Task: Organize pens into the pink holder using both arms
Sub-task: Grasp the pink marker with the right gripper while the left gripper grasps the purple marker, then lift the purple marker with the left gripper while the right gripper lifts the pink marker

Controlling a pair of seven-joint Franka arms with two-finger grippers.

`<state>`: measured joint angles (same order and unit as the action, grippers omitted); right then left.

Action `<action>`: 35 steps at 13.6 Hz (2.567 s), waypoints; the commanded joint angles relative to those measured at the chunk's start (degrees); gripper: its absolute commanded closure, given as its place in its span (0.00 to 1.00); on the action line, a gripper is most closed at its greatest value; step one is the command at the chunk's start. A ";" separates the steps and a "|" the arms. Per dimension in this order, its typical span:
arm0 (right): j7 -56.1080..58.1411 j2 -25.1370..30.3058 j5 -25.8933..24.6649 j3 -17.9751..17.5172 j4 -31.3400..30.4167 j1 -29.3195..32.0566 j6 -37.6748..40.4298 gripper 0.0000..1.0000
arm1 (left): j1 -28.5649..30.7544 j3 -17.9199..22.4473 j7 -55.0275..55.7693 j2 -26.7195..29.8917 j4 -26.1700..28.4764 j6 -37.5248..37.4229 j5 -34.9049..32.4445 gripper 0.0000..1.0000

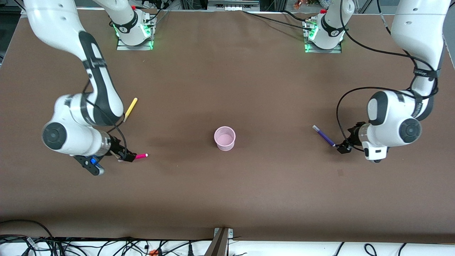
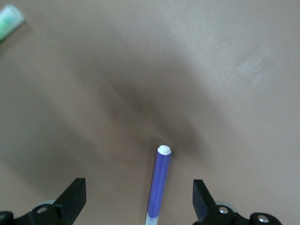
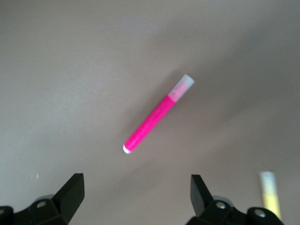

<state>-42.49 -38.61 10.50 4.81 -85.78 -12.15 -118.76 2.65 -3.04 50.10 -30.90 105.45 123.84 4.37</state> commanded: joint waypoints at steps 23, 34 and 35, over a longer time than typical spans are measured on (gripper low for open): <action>0.03 -8.06 3.82 -0.06 -1.32 -0.68 -7.10 0.62 | -2.21 -0.03 -1.86 -0.67 -6.46 -6.82 1.95 1.00; 0.04 -7.89 3.91 -0.50 -1.32 -1.03 -6.48 0.99 | -12.92 -10.14 33.01 2.07 -21.07 0.74 2.67 1.00; -0.05 -7.71 3.91 -0.50 -1.24 -1.03 -6.40 1.00 | -15.11 -9.97 36.52 1.28 -21.07 4.53 0.57 1.00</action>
<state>-43.79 -46.28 13.27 4.72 -86.16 -13.12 -125.74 -8.86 -13.84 80.93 -26.93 86.63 123.34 7.56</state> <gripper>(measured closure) 0.819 0.824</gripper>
